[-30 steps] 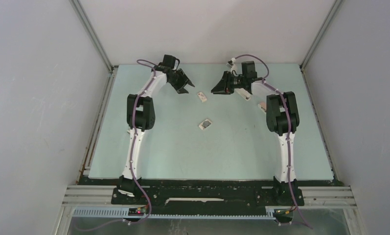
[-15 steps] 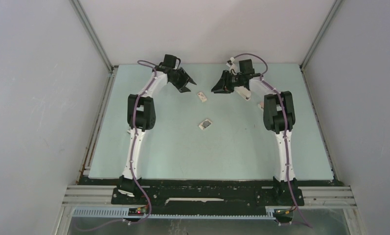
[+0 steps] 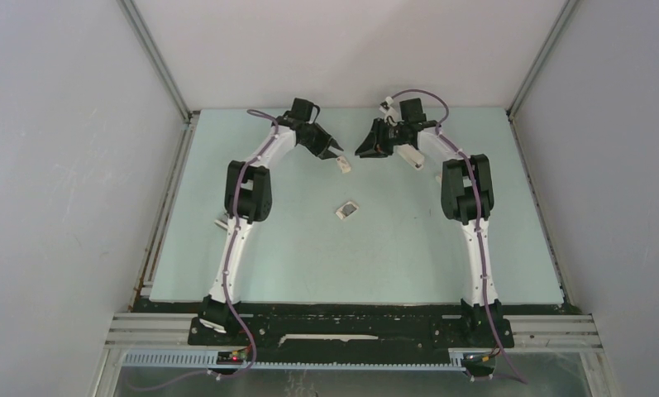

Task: Unload the staples from the stapler
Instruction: Move the staple box to the center of the board.

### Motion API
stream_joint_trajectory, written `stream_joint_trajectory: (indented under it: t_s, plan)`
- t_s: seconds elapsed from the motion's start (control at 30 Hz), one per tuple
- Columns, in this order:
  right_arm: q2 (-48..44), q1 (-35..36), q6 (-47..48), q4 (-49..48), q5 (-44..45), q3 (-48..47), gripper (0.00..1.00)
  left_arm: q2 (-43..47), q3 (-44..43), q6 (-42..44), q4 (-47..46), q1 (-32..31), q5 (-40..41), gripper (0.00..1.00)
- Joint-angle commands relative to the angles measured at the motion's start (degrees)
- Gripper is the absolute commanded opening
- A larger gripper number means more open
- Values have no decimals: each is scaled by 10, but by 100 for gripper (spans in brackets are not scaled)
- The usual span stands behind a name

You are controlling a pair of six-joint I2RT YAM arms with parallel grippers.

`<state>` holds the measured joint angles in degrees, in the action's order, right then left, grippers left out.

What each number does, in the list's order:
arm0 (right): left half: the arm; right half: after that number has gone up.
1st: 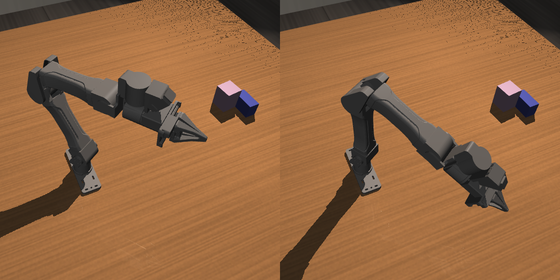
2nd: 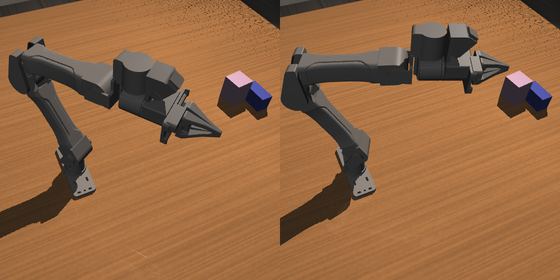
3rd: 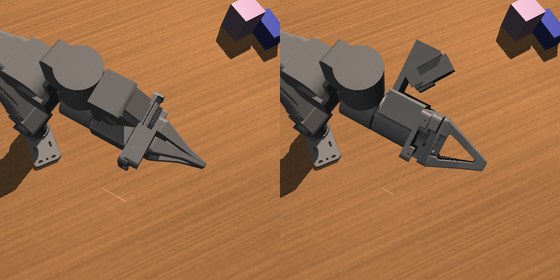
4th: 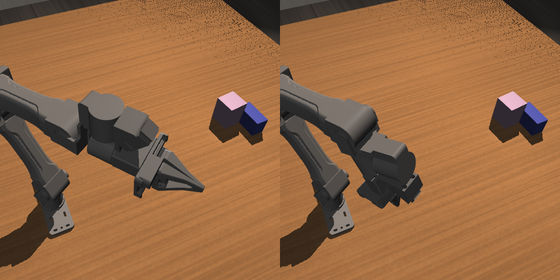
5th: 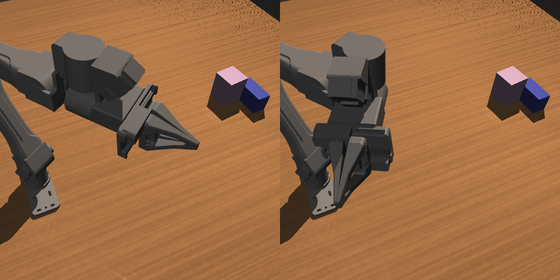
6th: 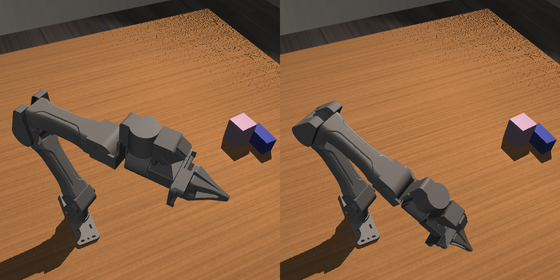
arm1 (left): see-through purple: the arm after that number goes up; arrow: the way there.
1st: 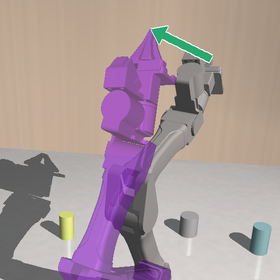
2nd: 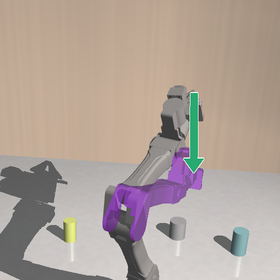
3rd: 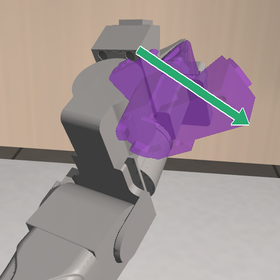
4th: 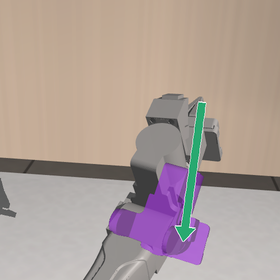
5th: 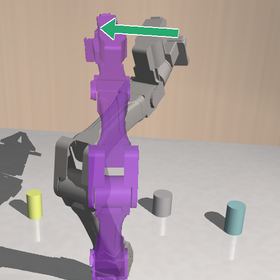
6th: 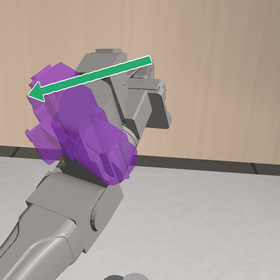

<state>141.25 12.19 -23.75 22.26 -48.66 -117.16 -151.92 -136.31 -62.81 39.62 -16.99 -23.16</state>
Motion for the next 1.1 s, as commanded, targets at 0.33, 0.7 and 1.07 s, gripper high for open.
stream_joint_trajectory:
  t_s: [0.33,0.7,1.07]
  plan:
    - [-59,-39,18,-2,-17,24,38,6,-39,-3,26,-34,-15,31]
    - [-104,-45,27,-2,-21,67,39,16,-12,18,50,-58,-40,31]
    - [-132,-51,44,-8,-24,107,39,26,-20,46,45,-64,-49,33]
